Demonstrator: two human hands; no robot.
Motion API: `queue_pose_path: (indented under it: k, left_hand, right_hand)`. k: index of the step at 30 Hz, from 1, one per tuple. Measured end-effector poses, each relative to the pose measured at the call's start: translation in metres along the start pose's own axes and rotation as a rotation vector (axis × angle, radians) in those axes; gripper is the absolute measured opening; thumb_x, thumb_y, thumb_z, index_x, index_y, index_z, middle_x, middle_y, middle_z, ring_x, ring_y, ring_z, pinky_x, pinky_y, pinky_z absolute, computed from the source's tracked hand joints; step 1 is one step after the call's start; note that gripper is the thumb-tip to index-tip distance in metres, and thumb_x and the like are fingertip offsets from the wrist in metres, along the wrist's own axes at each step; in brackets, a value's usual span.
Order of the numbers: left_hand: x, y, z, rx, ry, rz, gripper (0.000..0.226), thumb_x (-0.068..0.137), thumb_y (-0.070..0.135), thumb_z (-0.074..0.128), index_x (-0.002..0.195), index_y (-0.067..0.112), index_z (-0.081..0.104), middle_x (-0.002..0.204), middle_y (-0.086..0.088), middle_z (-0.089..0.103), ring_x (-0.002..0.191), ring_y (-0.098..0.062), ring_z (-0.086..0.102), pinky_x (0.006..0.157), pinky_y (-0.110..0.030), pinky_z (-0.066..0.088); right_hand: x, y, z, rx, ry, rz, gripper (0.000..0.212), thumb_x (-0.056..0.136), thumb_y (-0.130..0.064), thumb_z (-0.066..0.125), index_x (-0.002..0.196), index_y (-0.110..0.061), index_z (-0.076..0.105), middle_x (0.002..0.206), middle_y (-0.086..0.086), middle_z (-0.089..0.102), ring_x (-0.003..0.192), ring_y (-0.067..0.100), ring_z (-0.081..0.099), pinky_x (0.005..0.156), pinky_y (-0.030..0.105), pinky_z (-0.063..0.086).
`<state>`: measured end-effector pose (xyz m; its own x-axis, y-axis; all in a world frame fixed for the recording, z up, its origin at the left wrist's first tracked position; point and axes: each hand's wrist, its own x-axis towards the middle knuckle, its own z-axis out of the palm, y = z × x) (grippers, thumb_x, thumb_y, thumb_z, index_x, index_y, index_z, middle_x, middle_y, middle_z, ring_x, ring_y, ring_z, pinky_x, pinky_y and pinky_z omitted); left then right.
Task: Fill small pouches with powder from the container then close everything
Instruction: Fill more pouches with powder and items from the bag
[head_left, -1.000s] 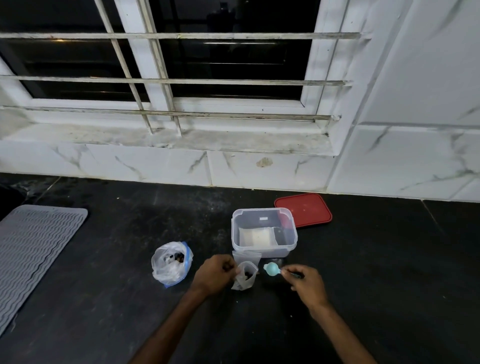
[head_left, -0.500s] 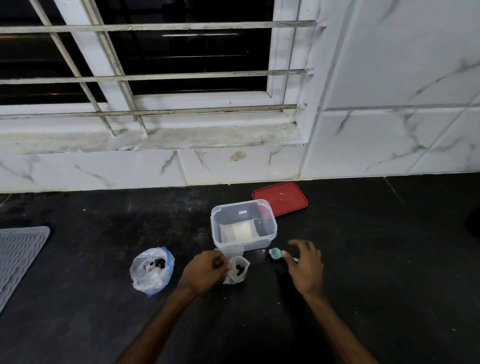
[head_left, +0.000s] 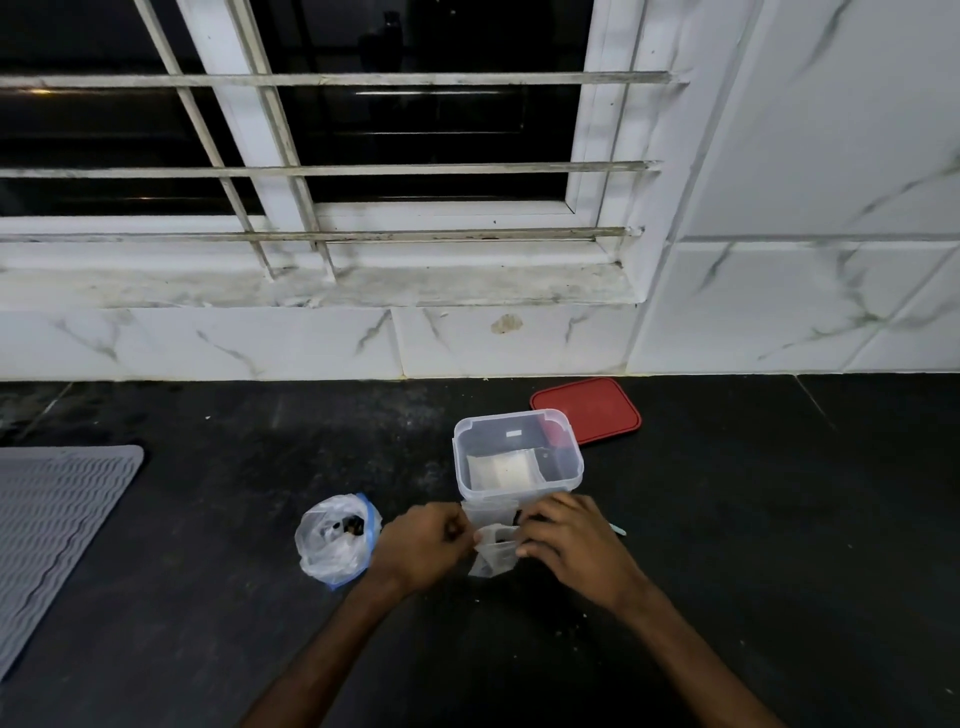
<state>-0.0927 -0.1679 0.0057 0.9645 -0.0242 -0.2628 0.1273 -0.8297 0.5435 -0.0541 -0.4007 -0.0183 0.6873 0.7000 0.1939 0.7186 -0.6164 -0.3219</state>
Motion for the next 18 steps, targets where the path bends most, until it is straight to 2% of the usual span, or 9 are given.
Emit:
queue_pose_path:
  k: [4, 5, 8, 9, 11, 13, 18]
  left_hand:
    - [-0.003, 0.001, -0.006, 0.138, 0.100, 0.010, 0.023, 0.090, 0.048, 0.055, 0.089, 0.027, 0.063, 0.088, 0.011, 0.067, 0.082, -0.010, 0.064, 0.077, -0.034, 0.054]
    - [-0.004, 0.001, -0.006, 0.049, 0.097, 0.042, 0.022, 0.091, 0.047, 0.054, 0.090, 0.027, 0.062, 0.091, 0.011, 0.066, 0.084, -0.010, 0.063, 0.079, -0.034, 0.054]
    - [-0.010, -0.006, -0.005, -0.546, -0.027, 0.102, 0.021, 0.096, 0.042, 0.052, 0.104, 0.027, 0.065, 0.103, 0.006, 0.069, 0.097, -0.010, 0.066, 0.088, -0.031, 0.054]
    - [-0.012, -0.009, -0.004, -0.648, -0.051, 0.112, 0.021, 0.095, 0.038, 0.056, 0.109, 0.026, 0.065, 0.107, 0.004, 0.070, 0.101, -0.010, 0.066, 0.089, -0.028, 0.054]
    - [-0.013, -0.015, 0.002, -0.664, -0.047, 0.144, 0.018, 0.090, 0.027, 0.067, 0.108, 0.029, 0.068, 0.107, 0.005, 0.073, 0.101, -0.009, 0.068, 0.088, -0.025, 0.054]
    - [-0.013, -0.015, 0.007, -0.655, -0.009, 0.155, 0.014, 0.086, 0.020, 0.073, 0.094, 0.031, 0.074, 0.097, 0.006, 0.075, 0.093, -0.007, 0.070, 0.084, -0.023, 0.053]
    - [-0.010, -0.007, 0.007, -0.709, 0.014, 0.137, 0.015, 0.079, 0.024, 0.078, 0.094, 0.022, 0.075, 0.092, 0.005, 0.077, 0.089, -0.010, 0.072, 0.085, -0.027, 0.056]
  right_hand:
    - [0.014, -0.011, -0.006, 0.055, 0.035, 0.023, 0.027, 0.088, -0.050, 0.051, 0.092, -0.034, 0.072, 0.100, -0.020, 0.065, 0.102, 0.001, 0.054, 0.089, 0.028, 0.042]
    - [0.017, -0.013, -0.007, 0.122, 0.042, 0.043, 0.023, 0.088, -0.047, 0.056, 0.090, -0.031, 0.073, 0.098, -0.019, 0.067, 0.099, -0.001, 0.056, 0.088, 0.030, 0.046]
    - [0.023, -0.014, -0.010, 0.399, 0.107, 0.115, 0.006, 0.086, -0.027, 0.071, 0.087, -0.024, 0.076, 0.090, -0.017, 0.072, 0.090, 0.001, 0.063, 0.084, 0.028, 0.051]
    - [0.025, -0.014, -0.011, 0.475, 0.124, 0.147, 0.005, 0.085, -0.022, 0.073, 0.088, -0.023, 0.077, 0.089, -0.017, 0.072, 0.090, 0.003, 0.065, 0.083, 0.026, 0.052]
    - [0.027, -0.015, -0.014, 0.587, 0.159, 0.216, 0.008, 0.084, -0.016, 0.074, 0.088, -0.021, 0.078, 0.087, -0.017, 0.072, 0.090, 0.007, 0.067, 0.083, 0.025, 0.053]
    - [0.030, -0.017, -0.019, 0.654, 0.198, 0.259, 0.008, 0.083, -0.013, 0.075, 0.088, -0.019, 0.078, 0.087, -0.017, 0.073, 0.090, 0.007, 0.067, 0.082, 0.023, 0.053]
    - [0.034, -0.015, -0.025, 0.690, 0.257, 0.315, 0.006, 0.085, -0.012, 0.074, 0.087, -0.016, 0.078, 0.086, -0.014, 0.074, 0.089, 0.004, 0.067, 0.081, 0.015, 0.049]
